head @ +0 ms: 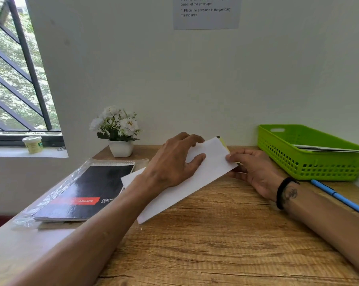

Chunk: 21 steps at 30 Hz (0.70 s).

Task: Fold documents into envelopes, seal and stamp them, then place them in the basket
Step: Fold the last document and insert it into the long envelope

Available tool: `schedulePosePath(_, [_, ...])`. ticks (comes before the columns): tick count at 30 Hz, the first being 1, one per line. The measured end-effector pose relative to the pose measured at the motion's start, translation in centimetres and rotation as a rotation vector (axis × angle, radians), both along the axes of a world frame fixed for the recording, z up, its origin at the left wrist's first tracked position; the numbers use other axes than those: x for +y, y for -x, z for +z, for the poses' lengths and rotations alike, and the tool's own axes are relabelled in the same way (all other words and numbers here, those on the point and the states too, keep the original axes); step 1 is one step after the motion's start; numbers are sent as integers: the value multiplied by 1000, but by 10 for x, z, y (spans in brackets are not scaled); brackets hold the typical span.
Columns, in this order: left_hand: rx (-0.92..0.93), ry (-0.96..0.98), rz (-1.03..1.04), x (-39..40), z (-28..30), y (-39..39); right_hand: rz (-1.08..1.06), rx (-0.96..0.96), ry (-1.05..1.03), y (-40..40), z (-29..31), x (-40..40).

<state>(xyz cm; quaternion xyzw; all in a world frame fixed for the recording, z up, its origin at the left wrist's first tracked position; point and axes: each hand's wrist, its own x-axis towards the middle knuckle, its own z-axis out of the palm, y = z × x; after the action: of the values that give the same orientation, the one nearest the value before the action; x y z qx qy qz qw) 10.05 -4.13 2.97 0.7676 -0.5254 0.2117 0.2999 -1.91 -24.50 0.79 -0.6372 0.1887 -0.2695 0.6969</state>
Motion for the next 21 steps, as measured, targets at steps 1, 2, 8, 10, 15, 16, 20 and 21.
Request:
schedulePosePath(1, [9, 1, -2, 0, 1, 1, -14, -3, 10, 0, 0, -1])
schedulePosePath(2, [23, 6, -3, -1, 3, 2, -28, -9, 26, 0, -1, -3])
schedulePosePath(8, [481, 48, -22, -6, 5, 4, -122, -14, 129, -4, -7, -12])
schedulePosePath(10, [803, 87, -126, -7, 3, 9, -121, -19, 139, -4, -7, -13])
schedulePosePath(15, [1024, 58, -187, -12, -7, 14, -12, 37, 198, -2, -8, -12])
schedulePosePath(16, [1039, 61, -159, -14, -10, 14, 16, 47, 223, -2, -8, -11])
schedulePosePath(20, [1055, 72, -100, -16, -19, 8, 97, 89, 321, -3, -10, -7])
schedulePosePath(21, [1069, 79, -102, -16, -20, 8, 110, 96, 339, -4, -10, -7])
